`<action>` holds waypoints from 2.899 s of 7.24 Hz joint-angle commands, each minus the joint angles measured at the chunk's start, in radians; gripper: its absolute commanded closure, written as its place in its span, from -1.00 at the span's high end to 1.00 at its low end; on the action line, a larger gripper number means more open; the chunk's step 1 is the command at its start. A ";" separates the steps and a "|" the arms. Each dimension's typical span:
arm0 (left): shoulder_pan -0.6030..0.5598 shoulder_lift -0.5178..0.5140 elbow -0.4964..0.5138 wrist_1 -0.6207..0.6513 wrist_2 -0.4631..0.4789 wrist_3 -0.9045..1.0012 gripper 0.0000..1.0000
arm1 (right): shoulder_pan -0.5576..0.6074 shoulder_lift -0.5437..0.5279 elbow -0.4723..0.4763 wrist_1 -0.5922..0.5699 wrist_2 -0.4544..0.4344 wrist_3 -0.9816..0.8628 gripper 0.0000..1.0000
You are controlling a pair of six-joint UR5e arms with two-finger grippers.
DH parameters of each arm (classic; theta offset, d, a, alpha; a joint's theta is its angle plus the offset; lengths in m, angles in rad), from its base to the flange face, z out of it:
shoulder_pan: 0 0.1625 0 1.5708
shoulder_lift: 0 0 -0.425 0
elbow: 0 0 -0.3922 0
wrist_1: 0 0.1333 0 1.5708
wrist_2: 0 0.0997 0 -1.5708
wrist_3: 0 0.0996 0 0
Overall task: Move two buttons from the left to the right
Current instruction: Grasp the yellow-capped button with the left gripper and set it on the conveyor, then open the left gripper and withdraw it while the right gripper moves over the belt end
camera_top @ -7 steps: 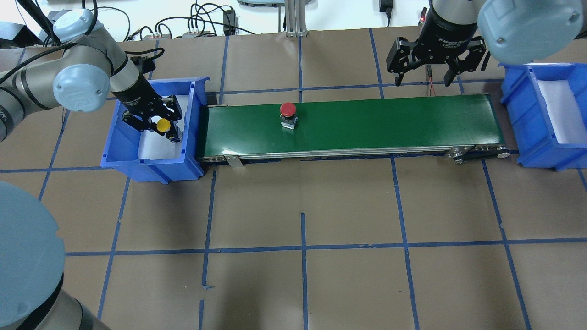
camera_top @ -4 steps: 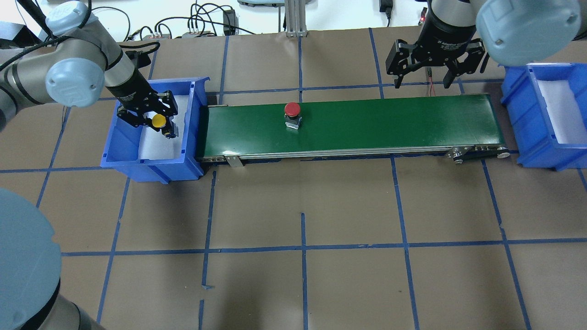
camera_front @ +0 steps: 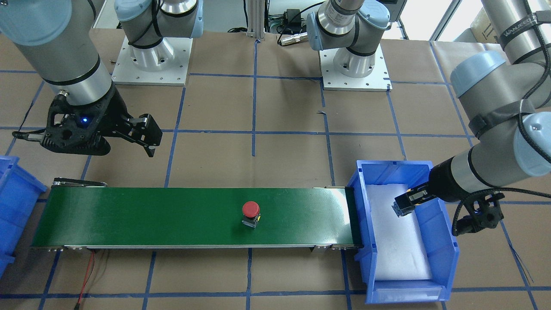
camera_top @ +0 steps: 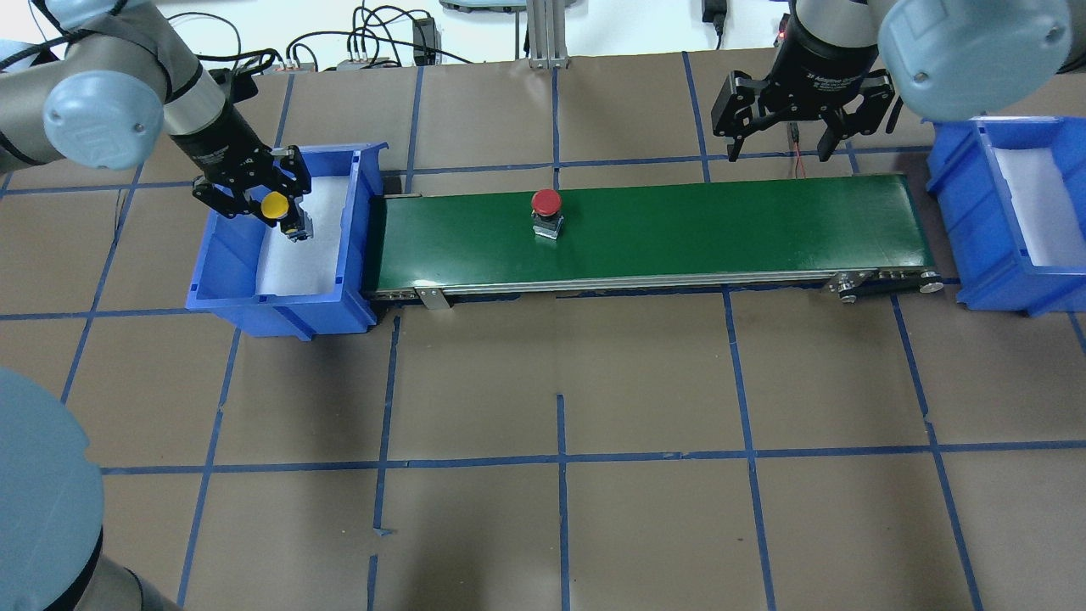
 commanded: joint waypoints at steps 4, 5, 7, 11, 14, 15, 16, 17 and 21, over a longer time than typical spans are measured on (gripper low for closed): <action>-0.204 0.016 0.001 0.006 -0.014 -0.638 -0.44 | 0.002 -0.005 0.001 0.005 0.004 0.000 1.00; -0.238 -0.011 -0.005 0.068 -0.014 -0.729 -0.43 | 0.002 -0.005 0.001 0.002 0.002 0.002 1.00; -0.301 -0.091 -0.001 0.154 -0.011 -0.864 -0.43 | 0.002 -0.003 0.001 0.005 0.001 0.000 1.00; -0.312 -0.133 -0.001 0.217 -0.014 -0.954 -0.31 | -0.017 0.000 0.008 0.014 -0.010 -0.182 1.00; -0.319 -0.133 -0.008 0.211 -0.014 -0.975 0.65 | -0.018 0.000 0.020 0.011 -0.007 -0.245 1.00; -0.321 -0.127 -0.014 0.204 -0.011 -0.971 0.75 | -0.020 -0.001 0.047 -0.009 -0.002 -0.302 1.00; -0.321 -0.114 -0.010 0.204 -0.014 -0.964 0.82 | -0.023 -0.005 0.054 -0.020 -0.013 -0.381 1.00; -0.318 -0.102 0.008 0.204 -0.014 -0.955 0.89 | -0.049 -0.005 0.054 -0.020 -0.014 -0.497 1.00; -0.273 0.036 -0.002 0.185 0.031 -0.638 0.99 | -0.207 -0.005 0.173 -0.207 0.002 -1.022 1.00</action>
